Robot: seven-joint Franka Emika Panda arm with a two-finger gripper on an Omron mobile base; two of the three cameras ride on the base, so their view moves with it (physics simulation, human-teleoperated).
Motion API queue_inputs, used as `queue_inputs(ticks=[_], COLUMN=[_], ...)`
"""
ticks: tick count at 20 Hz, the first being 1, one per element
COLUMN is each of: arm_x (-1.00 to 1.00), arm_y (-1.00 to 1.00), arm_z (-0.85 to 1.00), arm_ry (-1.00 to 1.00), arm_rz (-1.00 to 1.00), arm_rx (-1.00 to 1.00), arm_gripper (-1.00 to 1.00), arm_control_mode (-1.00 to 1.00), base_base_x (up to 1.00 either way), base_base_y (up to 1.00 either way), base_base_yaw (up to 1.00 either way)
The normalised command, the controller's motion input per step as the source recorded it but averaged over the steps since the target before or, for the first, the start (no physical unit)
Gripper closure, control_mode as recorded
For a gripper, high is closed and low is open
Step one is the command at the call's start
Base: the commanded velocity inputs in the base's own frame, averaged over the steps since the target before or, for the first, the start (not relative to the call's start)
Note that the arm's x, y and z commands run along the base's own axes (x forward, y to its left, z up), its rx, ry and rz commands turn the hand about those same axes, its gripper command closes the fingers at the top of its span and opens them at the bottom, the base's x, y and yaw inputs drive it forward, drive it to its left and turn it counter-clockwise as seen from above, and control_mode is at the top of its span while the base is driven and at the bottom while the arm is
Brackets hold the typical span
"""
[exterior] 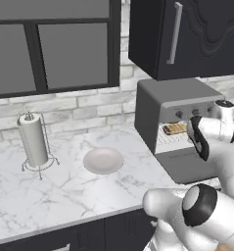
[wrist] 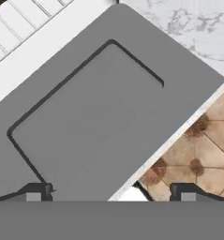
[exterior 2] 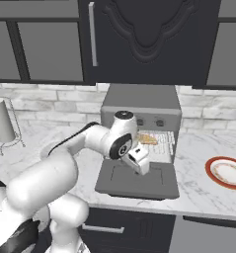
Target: Open the toaster oven door. Place the baguette on the bottom rack in the toaster oven and place the chicken drumstick on the top rack.
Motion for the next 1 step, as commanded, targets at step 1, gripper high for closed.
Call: queue_inputs(ticks=[1], arm_x=[-0.42], arm_y=[0.32], arm_z=[0.47], arm_ry=[-0.23], arm_rz=[0.06], arm_rx=[-0.07], arm_gripper=[-1.0], arm_control_mode=[-1.0], base_base_x=[0.0], base_base_y=[0.0], base_base_yaw=[0.0])
